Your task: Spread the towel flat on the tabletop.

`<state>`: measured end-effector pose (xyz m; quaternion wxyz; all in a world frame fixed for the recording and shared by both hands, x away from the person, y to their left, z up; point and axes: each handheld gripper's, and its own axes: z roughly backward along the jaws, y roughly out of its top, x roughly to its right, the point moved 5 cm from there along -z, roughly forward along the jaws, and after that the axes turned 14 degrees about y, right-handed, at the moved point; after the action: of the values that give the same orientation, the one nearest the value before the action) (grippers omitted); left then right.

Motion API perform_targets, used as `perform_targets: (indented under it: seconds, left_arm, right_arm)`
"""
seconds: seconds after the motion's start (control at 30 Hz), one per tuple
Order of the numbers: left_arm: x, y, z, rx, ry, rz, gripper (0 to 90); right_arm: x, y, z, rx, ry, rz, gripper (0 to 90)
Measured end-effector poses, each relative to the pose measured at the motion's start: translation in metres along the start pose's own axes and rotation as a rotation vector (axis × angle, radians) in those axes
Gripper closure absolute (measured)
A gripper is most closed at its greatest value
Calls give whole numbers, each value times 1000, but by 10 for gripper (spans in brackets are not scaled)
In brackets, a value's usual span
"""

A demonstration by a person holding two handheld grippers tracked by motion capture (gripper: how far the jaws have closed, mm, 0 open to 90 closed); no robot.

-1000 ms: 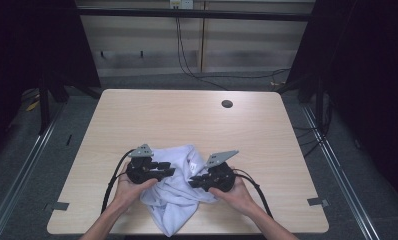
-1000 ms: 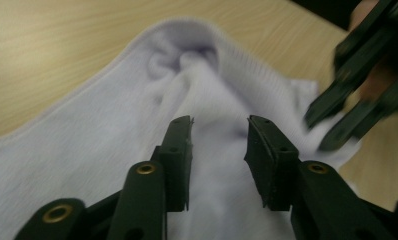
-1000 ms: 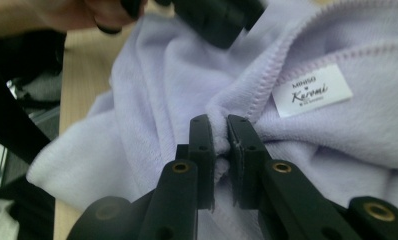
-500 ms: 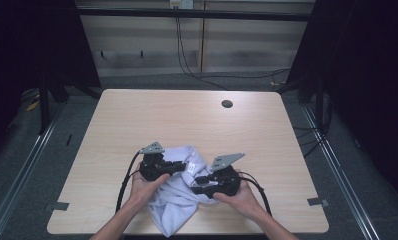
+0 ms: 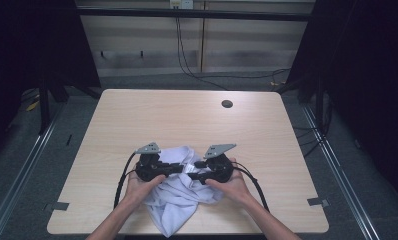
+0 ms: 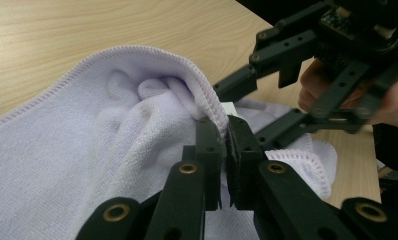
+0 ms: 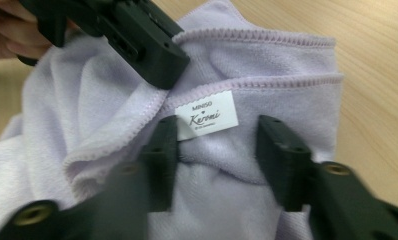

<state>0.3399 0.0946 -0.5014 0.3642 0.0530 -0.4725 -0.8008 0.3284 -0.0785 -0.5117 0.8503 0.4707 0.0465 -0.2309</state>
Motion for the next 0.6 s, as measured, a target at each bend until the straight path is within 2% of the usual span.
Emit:
perform_targets:
  seconds: [0.03,0.07,0.1,0.2,0.23,0.33,0.4,0.43,0.5,0.6]
  left_arm:
    - [-1,1,2,9,6,5,859]
    - [-3,2,4,16,5,6,862]
    - [-4,3,7,25,8,7,863]
    - [-10,12,20,82,18,38,864]
    - [-15,15,26,113,27,68,864]
    - [-25,25,41,157,66,76,865]
    - [-31,35,55,209,69,94,866]
    - [-33,38,59,220,77,95,866]
    - [-42,48,70,259,106,123,865]
    - [-52,62,77,270,154,121,865]
  right_arm:
    - [0,1,-1,0,-16,7,679]
    - [0,3,0,10,-33,8,750]
    - [1,6,4,25,-47,6,776]
    - [7,15,21,92,-55,-13,800]
    - [10,18,30,127,-72,-26,805]
    - [25,28,65,231,-93,-67,824]
    - [29,34,84,271,-89,-73,829]
    - [30,37,91,275,-103,-67,831]
    - [34,46,105,289,-118,-66,833]
    - [44,62,122,309,-156,-71,833]
